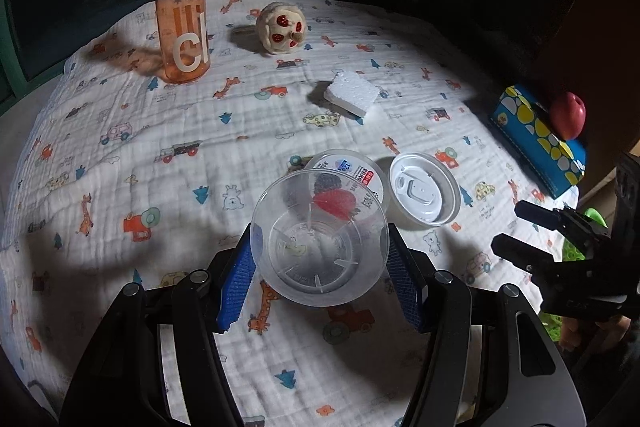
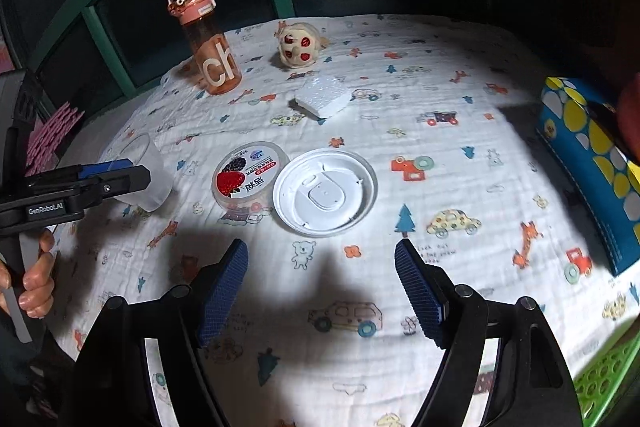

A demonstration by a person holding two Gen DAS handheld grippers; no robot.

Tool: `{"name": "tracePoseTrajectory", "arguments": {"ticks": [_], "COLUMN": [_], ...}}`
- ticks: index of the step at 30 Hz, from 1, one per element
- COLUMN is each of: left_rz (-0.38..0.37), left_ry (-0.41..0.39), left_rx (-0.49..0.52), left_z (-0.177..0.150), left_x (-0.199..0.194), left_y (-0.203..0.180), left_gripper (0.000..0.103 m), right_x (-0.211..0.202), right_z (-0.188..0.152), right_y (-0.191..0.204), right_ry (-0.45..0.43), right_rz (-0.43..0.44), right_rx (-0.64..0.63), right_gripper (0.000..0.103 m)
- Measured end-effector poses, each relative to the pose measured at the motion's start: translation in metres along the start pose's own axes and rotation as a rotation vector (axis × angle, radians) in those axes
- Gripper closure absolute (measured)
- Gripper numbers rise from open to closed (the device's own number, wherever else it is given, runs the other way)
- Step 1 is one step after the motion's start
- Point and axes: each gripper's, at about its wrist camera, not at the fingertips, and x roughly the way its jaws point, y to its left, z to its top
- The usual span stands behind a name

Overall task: Collect trash
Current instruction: 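Grasp the white round lid with the right tool while the left tool holds the clear lid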

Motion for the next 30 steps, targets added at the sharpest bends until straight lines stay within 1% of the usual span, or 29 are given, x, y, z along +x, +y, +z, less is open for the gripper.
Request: {"name": "tracePoseTrajectory", "arguments": {"ticks": [1,3,5,10,15,22,24,26,28,30], "left_rz": [-0.002,-0.007,-0.008,-0.009,-0.010,-0.012,-0.011,-0.015,-0.014,-0.016], "left_ry": [0.003,0.010,0.013,0.018,0.023,0.033,0.035,0.036,0.038,0.040], "left_rx": [-0.008,-0.026,-0.036,-0.039,-0.043,-0.043,-0.045,-0.048,-0.049,-0.048], "left_z": [-0.001,-0.001,0.000,0.002,0.004,0.005,0.005,0.006,0.006,0.006], "left_x": [0.001,0.004,0.006,0.011,0.016,0.023,0.024,0.026,0.027,0.027], "left_y": [0.003,0.009,0.014,0.020,0.023,0.025,0.026,0.027,0.027,0.027], "left_gripper": [0.042,0.042,0.042,0.042,0.042,0.042,0.042,0.042,0.042,0.042], "right_x": [0.006,0.019,0.033,0.061,0.083,0.101,0.104,0.106,0.105,0.106], "right_z": [0.002,0.008,0.011,0.019,0.026,0.034,0.035,0.036,0.037,0.038], "right_y": [0.003,0.007,0.011,0.013,0.010,0.008,0.009,0.008,0.008,0.008], "right_ry": [0.008,0.025,0.047,0.082,0.102,0.118,0.118,0.118,0.113,0.117], "right_rz": [0.000,-0.001,-0.005,-0.016,-0.017,-0.026,-0.044,-0.045,-0.044,-0.049], "right_rx": [-0.015,-0.052,-0.088,-0.139,-0.145,-0.148,-0.159,-0.162,-0.158,-0.157], "right_gripper": [0.024,0.024,0.020,0.019,0.019,0.019,0.019,0.019,0.023,0.024]}}
